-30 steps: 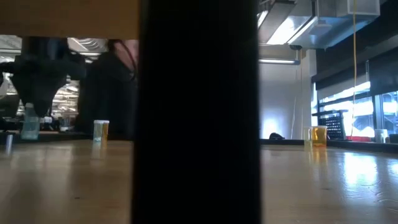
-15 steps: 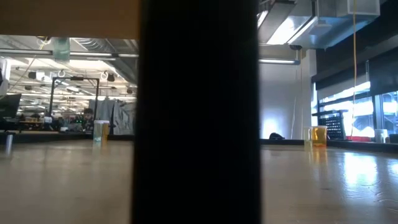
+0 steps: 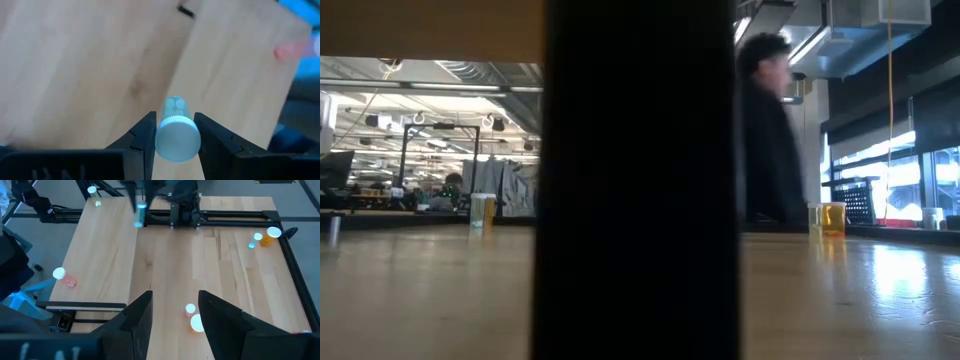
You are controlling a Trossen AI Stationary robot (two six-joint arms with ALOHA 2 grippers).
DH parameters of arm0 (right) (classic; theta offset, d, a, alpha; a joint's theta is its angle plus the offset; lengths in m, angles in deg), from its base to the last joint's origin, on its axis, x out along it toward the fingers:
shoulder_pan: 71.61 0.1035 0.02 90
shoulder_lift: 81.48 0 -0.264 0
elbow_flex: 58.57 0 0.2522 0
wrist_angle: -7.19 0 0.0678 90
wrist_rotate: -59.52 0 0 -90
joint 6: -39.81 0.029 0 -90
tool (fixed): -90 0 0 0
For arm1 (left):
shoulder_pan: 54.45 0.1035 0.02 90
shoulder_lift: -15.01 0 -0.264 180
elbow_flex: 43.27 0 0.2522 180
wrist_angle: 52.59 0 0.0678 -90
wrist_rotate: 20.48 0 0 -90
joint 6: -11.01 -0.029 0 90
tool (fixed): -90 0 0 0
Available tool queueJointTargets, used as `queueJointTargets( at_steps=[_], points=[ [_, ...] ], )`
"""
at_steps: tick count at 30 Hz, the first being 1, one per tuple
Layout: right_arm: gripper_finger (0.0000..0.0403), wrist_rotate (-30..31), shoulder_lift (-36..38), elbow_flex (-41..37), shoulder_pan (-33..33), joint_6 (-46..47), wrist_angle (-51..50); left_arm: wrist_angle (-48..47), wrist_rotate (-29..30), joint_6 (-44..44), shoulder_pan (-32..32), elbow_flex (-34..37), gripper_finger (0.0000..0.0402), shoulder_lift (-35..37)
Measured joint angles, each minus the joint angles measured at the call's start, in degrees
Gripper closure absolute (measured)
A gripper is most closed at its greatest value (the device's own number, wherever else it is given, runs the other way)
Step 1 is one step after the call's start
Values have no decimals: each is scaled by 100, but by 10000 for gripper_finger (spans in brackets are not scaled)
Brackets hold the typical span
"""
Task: Pick and place medicine bottles onto shelf by color
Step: Put the left blue pill bottle on the shelf
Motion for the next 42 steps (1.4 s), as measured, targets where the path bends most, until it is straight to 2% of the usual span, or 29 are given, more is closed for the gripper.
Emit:
queueJointTargets(
  at_steps=[8, 12, 17, 29, 34, 42],
  points=[
    [243, 2, -1, 0, 1, -41, 177, -327, -18, 765, -882, -745, 295, -936],
    [243, -42, -1, 0, 1, -356, 303, -337, 25, 1234, -1278, -1179, 295, -1324],
    [243, -773, -1, 0, -1, -751, 310, -356, 191, 2037, -1781, -1505, 295, -1675],
    [243, -2664, -1, 0, 3, -1565, 422, -437, 305, 4460, -2854, -1520, 295, -2175],
    [243, -2699, -1, 0, -1, -1662, 476, -527, 370, 4938, -3015, -1520, 295, -2359],
    [243, -2658, -1, 0, -26, -1802, 474, -549, 280, 5095, -3026, -1520, 295, -2550]
  ],
)
